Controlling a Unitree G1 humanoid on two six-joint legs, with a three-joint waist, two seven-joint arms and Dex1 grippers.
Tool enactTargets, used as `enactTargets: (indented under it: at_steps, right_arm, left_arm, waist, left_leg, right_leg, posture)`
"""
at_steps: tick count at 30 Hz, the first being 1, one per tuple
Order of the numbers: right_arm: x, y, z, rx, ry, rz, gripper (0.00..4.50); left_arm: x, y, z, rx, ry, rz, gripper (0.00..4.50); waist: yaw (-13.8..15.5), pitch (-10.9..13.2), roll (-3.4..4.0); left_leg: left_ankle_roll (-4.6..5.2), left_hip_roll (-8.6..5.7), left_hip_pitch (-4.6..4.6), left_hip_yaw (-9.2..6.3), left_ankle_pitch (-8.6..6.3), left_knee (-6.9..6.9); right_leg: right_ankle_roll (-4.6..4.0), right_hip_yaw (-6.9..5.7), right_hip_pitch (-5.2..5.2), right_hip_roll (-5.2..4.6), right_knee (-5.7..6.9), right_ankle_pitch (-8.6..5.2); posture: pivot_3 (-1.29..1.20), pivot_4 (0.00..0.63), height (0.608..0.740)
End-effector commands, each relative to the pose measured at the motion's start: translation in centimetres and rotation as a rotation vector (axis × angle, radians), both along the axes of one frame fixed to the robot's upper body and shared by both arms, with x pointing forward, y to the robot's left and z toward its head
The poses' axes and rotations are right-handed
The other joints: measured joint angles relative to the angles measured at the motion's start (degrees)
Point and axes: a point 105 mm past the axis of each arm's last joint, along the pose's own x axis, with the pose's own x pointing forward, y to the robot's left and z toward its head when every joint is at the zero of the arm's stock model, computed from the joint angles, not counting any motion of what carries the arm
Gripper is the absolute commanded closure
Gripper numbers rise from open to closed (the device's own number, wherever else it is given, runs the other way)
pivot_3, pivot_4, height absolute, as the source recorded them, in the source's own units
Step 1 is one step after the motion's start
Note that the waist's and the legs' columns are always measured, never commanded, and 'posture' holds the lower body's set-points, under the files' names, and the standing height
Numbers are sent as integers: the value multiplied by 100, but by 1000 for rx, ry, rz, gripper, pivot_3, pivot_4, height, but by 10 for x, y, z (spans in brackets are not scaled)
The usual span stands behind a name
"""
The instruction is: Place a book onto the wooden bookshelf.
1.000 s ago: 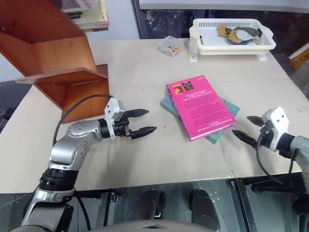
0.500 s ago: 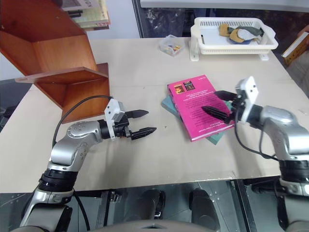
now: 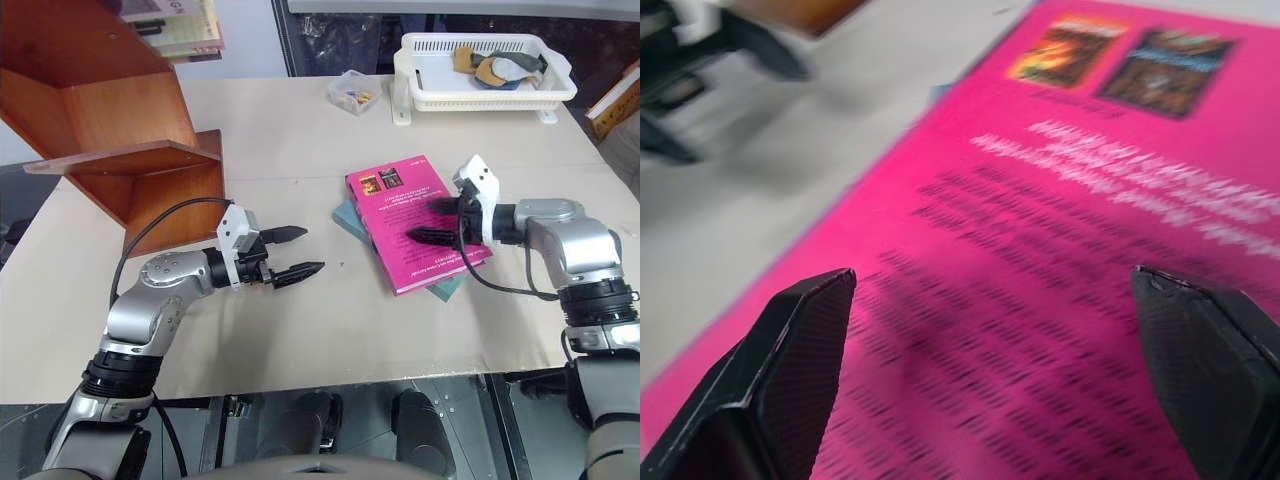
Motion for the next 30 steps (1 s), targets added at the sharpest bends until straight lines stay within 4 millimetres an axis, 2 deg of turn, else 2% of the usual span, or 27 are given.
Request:
enactTargets:
  at_steps: [1,8,14,18,23,26,30]
  right_arm:
    - [-19,4,-7,-20,68,112,5]
    - [-40,4,-10,-33,108,205,5]
    - [-26,3,-6,-42,32,132,5]
    - [-20,4,9,1,-29,103,5]
    - [-25,3,30,52,-71,107,5]
    - [-20,-3,40,70,-109,52,5]
    - [-13,-18,37,30,-132,-31,5]
  left_arm:
    - [-3,-5,8,-15,-45,-19,37]
    - [-4,-8,6,-22,-41,-22,37]
    - [-6,-14,5,-28,-28,-46,37]
    - [-11,-23,3,-41,9,-87,37]
    - [-12,-33,4,-77,72,-112,37]
    - [-10,-39,7,-123,116,-116,37]
    - [-16,-52,3,-108,162,-174,37]
  waist:
    - [0,0,0]
    - [0,0,0]
    - [-10,0,0]
    - [-8,-1,0]
    - [9,0,0]
    - [19,0,0]
    - [11,0,0]
  left_leg:
    - [3,0,0,0,-2,-1]
    - [9,1,0,-2,-6,-3]
    - [11,1,0,-2,-7,-3]
    - [4,0,1,-2,-3,-2]
    - [-2,0,-5,-3,1,-2]
    - [0,-1,-6,-4,-1,-2]
    - [-4,-2,-6,-3,2,-2]
  right_leg:
    - [0,0,0,0,-1,0]
    - [0,-1,0,-2,-2,0]
    - [0,-1,0,-3,-2,0]
    - [1,0,1,-4,-2,1]
    - [1,-2,-2,-4,-2,1]
    - [1,-3,-1,-4,-4,1]
    - [1,-3,-2,-3,-4,1]
  posture:
    - [0,150,740]
    - [0,150,740]
    - [0,150,740]
    - [0,150,740]
    - [0,150,740]
    - [0,150,740]
    - [0,150,740]
